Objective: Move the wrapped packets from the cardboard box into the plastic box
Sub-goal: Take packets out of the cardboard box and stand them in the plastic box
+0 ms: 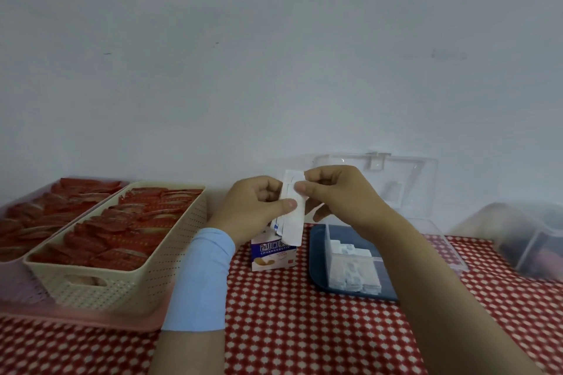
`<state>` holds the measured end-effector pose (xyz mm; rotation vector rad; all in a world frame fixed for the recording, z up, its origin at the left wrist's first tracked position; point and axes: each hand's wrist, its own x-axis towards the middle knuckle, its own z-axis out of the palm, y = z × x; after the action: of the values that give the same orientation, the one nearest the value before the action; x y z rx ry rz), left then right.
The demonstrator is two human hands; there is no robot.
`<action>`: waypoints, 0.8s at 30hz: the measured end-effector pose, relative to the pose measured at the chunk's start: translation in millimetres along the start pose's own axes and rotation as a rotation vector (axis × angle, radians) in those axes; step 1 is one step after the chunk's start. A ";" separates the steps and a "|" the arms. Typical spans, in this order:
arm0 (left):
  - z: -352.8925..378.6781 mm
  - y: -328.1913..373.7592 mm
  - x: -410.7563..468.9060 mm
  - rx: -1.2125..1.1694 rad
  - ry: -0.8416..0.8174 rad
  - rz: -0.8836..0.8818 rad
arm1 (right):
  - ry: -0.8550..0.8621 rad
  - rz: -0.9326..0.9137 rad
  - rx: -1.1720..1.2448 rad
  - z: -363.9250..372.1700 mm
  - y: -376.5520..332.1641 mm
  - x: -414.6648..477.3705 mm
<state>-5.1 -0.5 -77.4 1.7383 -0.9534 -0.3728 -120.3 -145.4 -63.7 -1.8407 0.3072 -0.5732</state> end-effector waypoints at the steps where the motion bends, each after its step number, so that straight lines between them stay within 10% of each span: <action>1: 3.9 0.3 0.2 -0.043 -0.022 -0.017 | 0.014 0.008 0.013 -1.6 2.0 -4.2; 11: 44.7 5.2 -8.4 -0.816 -0.434 -0.249 | 0.131 -0.012 0.133 -18.3 19.9 -32.4; 18: 56.1 4.7 -5.3 -0.972 -0.343 -0.269 | 0.206 -0.126 -0.075 -21.0 18.8 -29.8; 24: 51.1 4.1 -4.1 -0.952 -0.295 -0.314 | -0.110 -0.182 -0.445 -25.2 6.6 -39.6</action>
<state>-42.8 -31.2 -94.0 0.9471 -0.5344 -1.1076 -166.6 -149.2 -72.7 -2.3386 0.2036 -0.5555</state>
